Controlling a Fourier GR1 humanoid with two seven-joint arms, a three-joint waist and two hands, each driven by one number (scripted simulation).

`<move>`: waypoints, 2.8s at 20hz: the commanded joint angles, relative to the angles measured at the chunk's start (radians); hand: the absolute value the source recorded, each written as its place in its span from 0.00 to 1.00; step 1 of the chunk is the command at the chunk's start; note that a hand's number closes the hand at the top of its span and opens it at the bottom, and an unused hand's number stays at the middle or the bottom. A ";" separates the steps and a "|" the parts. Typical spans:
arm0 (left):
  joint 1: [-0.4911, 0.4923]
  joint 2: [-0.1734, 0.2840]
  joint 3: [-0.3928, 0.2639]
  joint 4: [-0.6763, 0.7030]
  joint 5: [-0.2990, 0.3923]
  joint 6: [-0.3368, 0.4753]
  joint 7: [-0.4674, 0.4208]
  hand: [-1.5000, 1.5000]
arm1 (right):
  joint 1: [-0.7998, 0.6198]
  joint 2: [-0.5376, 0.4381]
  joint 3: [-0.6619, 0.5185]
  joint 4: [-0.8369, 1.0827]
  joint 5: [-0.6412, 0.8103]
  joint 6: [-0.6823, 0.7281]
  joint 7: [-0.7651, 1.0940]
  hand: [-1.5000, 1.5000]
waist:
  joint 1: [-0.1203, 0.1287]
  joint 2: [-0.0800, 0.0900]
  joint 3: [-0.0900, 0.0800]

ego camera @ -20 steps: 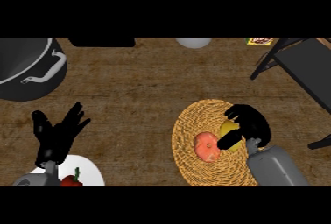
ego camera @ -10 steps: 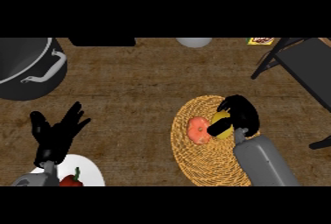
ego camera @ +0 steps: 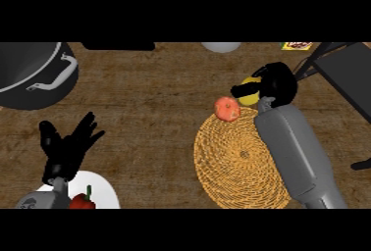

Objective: Pick the lemon from the placemat and place it in the tiered shelf

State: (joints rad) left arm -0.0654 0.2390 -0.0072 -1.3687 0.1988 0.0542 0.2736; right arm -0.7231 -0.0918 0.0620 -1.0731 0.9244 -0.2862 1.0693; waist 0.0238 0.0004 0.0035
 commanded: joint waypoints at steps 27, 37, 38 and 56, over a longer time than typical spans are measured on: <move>0.016 -0.009 0.023 0.004 -0.012 0.016 0.041 0.50 | -0.584 -0.305 -0.376 -0.123 0.495 0.428 0.194 1.00 | -0.036 -0.007 -0.004; 0.064 -0.019 0.019 -0.003 -0.017 -0.017 -0.004 0.50 | -0.549 -0.428 -0.495 -0.073 0.405 0.538 0.020 1.00 | -0.028 -0.005 -0.004; 0.033 -0.024 0.032 0.029 -0.016 -0.009 -0.009 0.50 | -0.479 -0.398 -0.485 -0.079 0.411 0.479 0.008 1.00 | -0.029 -0.003 -0.004; 0.018 0.002 0.059 0.004 -0.028 -0.045 0.029 0.50 | -0.410 -0.577 -0.517 0.179 0.349 0.294 -0.203 1.00 | -0.014 0.002 -0.004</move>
State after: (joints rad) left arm -0.0556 0.2295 0.0469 -1.3780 0.1832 0.0163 0.2936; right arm -1.1538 -0.6324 -0.4586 -0.9243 1.2891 0.0462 0.9166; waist 0.0113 0.0004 0.0024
